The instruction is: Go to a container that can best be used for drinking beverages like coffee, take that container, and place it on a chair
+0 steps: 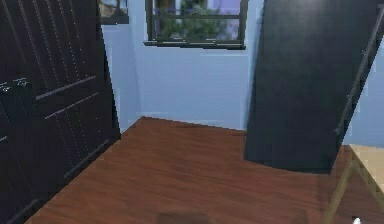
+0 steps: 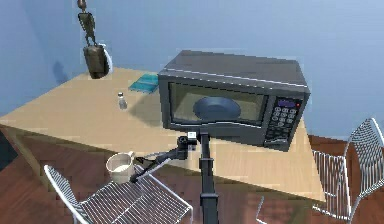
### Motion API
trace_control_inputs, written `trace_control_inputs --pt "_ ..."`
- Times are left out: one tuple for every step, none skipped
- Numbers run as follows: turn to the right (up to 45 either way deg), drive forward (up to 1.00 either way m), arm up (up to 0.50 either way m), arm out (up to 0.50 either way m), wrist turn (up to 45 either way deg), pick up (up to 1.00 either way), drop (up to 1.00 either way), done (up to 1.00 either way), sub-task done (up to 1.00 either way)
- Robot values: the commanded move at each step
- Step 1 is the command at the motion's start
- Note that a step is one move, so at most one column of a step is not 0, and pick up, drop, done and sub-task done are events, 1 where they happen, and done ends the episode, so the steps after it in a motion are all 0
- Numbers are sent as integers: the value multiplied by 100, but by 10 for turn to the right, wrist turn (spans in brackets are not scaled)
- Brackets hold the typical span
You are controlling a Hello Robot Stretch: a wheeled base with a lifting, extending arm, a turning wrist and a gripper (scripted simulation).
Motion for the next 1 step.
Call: trace_control_inputs --pt "0 0 0 0 0 0 100 0 0"
